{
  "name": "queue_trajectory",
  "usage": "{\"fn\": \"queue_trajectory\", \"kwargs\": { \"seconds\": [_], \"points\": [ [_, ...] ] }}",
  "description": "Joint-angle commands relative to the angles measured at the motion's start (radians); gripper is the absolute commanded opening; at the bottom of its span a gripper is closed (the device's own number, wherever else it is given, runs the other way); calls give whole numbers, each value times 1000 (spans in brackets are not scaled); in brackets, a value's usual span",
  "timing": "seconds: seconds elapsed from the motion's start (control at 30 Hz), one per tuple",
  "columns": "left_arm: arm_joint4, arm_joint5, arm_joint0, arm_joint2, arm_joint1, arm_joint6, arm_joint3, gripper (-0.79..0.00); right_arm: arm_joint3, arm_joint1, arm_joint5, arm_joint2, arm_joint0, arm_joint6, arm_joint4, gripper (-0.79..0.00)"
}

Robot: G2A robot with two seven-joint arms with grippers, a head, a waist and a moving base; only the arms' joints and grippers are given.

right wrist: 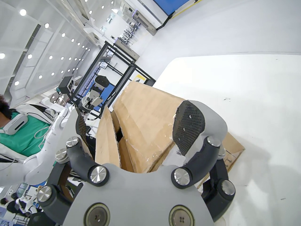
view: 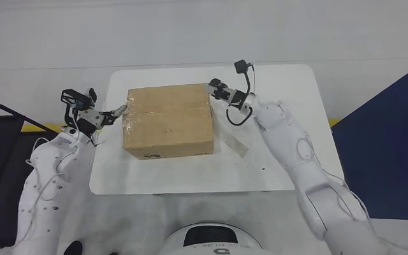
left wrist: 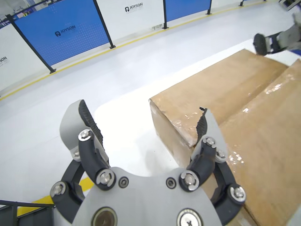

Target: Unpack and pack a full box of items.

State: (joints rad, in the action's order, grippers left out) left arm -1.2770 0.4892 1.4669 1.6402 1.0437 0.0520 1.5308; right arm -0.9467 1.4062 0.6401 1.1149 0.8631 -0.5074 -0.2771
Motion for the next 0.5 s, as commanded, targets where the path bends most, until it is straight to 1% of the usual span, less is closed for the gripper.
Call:
{"fn": "queue_trajectory", "kwargs": {
  "seconds": [0.0,0.13,0.2,0.47],
  "points": [
    [-29,-6,-18,-32,3,13,-34,0,-111,-17,-26,26,67,5,-67,0],
    [-47,-8,-43,-74,8,27,-79,0,-309,-40,-144,75,178,12,-147,0],
    [-52,-15,-53,-89,10,38,-94,0,-427,-45,-255,92,232,52,-180,0],
    [-54,-35,-62,-86,11,53,-107,0,-427,-45,-255,92,232,52,-180,0]
  ]
}}
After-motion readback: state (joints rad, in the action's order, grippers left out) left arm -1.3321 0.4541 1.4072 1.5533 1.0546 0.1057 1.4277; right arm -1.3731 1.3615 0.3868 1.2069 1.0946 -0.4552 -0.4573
